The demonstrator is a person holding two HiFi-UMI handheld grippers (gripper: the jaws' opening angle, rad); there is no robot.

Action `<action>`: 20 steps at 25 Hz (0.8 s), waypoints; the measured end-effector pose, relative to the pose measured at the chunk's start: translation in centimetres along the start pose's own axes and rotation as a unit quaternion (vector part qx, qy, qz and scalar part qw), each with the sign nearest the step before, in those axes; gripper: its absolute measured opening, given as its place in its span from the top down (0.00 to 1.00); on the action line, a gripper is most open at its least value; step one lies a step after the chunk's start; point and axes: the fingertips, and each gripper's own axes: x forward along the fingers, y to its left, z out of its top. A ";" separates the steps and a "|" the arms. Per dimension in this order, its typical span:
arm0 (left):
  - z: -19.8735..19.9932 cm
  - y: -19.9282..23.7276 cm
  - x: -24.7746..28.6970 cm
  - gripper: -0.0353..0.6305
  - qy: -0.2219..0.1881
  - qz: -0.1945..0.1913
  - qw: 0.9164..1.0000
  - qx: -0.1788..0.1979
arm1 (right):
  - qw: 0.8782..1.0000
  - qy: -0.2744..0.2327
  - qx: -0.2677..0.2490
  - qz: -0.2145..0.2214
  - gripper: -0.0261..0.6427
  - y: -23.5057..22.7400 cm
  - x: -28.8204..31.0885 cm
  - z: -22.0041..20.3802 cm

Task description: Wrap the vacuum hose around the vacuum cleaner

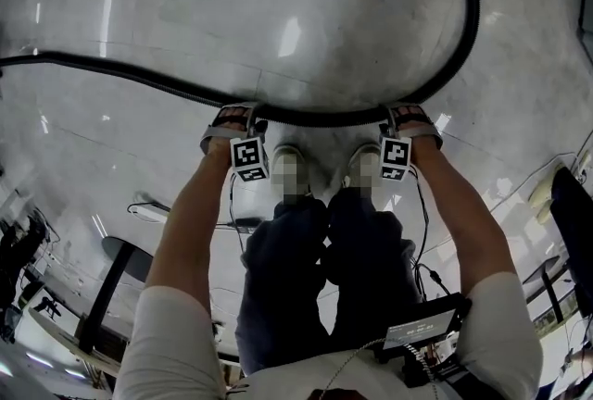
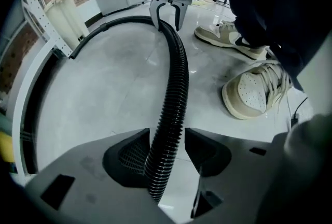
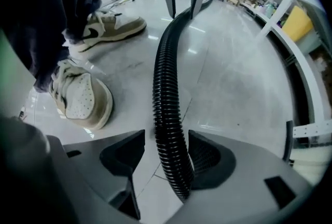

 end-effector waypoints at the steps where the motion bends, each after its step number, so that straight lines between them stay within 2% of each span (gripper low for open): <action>1: -0.1 -0.1 0.4 0.67 0.000 -0.002 1.000 0.006 | 1.000 0.005 -0.009 0.003 0.60 0.1 0.5 0.0; 4: -0.1 -0.4 1.3 0.67 0.000 -0.007 1.000 0.015 | 0.999 0.012 -0.035 0.017 0.60 0.4 0.9 0.1; 5: -0.1 -0.4 1.5 0.67 0.001 -0.009 1.000 0.017 | 0.999 0.011 -0.040 0.015 0.62 0.3 0.7 0.2; 6: -0.2 -0.3 1.7 0.67 0.003 -0.011 1.000 0.020 | 0.999 0.008 -0.043 0.010 0.69 0.0 0.4 0.3; 10: 0.0 0.2 1.6 0.67 0.002 -0.010 1.000 0.022 | 0.999 -0.031 -0.034 -0.007 0.69 -1.5 -2.7 0.5; 14: 0.8 1.8 0.3 0.67 -0.007 0.008 1.000 0.007 | 0.997 -0.071 -0.024 -0.021 0.69 -2.9 -7.9 0.3; 20: 3.1 5.3 -2.5 0.67 -0.029 0.054 0.998 0.007 | 0.993 -0.107 -0.014 -0.038 0.70 -4.8 -15.2 0.0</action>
